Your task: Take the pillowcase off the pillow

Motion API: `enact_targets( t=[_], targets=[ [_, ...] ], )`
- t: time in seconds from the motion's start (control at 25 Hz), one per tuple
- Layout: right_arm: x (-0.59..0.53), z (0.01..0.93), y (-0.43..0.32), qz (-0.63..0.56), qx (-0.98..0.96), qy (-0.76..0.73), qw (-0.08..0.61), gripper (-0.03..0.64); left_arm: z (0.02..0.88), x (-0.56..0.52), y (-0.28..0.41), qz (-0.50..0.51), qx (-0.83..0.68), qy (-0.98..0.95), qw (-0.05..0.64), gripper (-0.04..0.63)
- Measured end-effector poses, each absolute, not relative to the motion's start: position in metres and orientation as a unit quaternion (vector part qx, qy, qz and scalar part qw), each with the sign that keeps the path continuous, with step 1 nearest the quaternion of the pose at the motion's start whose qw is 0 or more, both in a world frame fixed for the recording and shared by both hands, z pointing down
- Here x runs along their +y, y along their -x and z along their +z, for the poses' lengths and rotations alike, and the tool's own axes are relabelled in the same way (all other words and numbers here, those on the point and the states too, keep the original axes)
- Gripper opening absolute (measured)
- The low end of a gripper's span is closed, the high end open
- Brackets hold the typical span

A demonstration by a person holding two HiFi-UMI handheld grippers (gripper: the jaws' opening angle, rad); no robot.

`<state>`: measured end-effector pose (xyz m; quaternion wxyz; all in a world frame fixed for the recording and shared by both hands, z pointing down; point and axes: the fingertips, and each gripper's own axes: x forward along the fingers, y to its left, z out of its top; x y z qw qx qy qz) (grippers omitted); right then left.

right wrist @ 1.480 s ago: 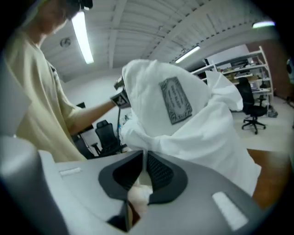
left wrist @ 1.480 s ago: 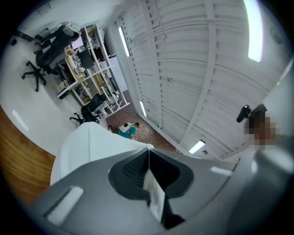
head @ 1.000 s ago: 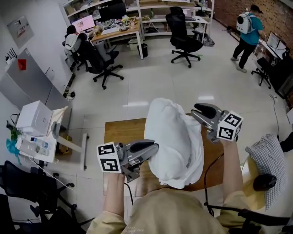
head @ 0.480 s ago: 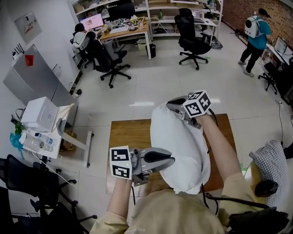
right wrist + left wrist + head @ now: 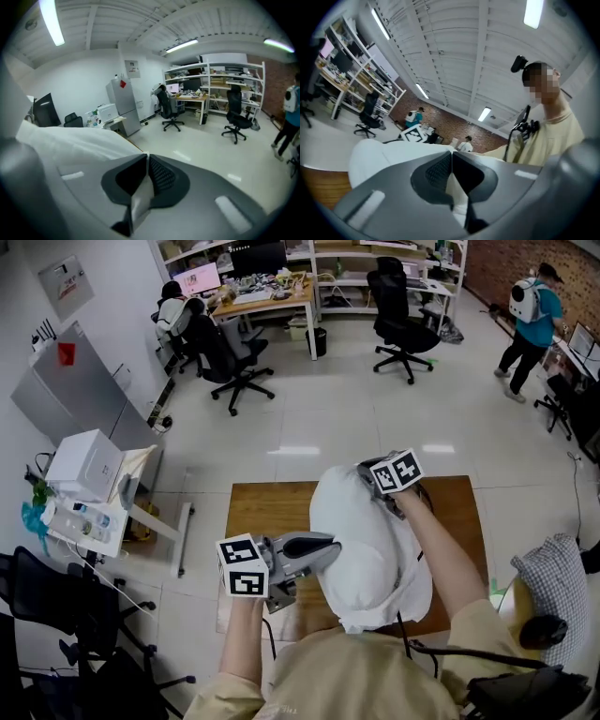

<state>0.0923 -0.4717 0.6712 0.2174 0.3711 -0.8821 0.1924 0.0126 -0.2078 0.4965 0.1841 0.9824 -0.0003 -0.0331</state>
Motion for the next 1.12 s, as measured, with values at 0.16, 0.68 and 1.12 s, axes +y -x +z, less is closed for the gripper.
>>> enact_targets(
  t=[0.16,0.68,1.12],
  targets=[
    [-0.445,0.638,-0.11,0.25,-0.886,-0.382,0.086,0.014,0.522,-0.248,0.024,0.041,-0.126,-0.982,0.138,0.015],
    [-0.361,0.496,-0.114,0.198,-0.917,-0.34,-0.06,0.011,0.537,-0.272,-0.004,0.188,-0.256,-0.948,0.012,0.328],
    [-0.319,0.472,-0.114,0.182,-0.931,-0.307,-0.079,0.011,0.637,-0.357,-0.019,0.28,-0.341,-0.897,-0.036,0.229]
  ],
)
